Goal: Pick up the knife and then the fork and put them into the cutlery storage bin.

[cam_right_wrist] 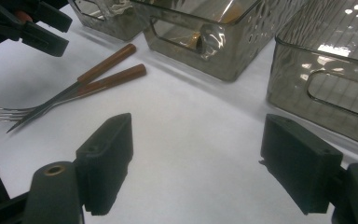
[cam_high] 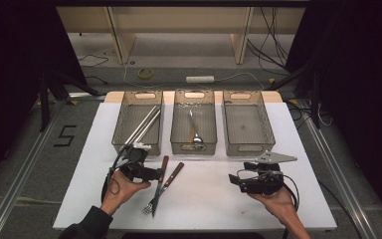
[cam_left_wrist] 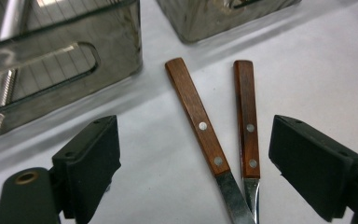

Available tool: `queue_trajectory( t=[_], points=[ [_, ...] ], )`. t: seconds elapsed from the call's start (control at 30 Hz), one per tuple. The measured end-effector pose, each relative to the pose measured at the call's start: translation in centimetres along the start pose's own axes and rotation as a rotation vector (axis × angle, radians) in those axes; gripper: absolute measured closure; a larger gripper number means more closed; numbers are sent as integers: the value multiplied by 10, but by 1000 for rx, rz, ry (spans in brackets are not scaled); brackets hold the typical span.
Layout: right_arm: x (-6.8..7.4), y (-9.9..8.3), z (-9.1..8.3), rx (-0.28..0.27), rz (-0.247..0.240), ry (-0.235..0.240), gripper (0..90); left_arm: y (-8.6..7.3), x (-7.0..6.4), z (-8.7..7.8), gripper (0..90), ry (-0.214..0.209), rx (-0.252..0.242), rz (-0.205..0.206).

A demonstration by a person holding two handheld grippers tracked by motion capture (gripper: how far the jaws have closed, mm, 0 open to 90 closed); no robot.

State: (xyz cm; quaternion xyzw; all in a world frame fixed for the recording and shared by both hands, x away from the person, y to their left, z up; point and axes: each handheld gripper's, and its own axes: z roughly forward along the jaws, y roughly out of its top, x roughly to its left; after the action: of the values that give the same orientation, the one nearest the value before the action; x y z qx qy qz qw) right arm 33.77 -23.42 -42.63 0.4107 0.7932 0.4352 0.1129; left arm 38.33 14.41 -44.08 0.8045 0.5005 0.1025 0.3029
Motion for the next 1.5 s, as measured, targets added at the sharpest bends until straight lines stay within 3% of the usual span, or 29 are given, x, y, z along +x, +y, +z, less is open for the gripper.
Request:
queue_trajectory(
  t=[0.17,0.33,0.67,0.97,1.27,1.5],
  points=[
    [2,0,0,4,-1,-1,262,1,-1,4,188,15,31,15],
    [4,0,0,6,-5,2,262,1,-2,12,233,5,76,26],
    [6,-2,0,13,-7,3,264,2,-6,28,380,-6,157,52],
    [8,-2,1,17,-12,3,267,4,-15,40,504,12,218,120],
    [9,-2,1,16,-13,2,273,3,-21,40,598,41,217,174],
    [9,-1,0,14,-16,-1,276,2,-23,41,626,44,213,186]
  ],
)
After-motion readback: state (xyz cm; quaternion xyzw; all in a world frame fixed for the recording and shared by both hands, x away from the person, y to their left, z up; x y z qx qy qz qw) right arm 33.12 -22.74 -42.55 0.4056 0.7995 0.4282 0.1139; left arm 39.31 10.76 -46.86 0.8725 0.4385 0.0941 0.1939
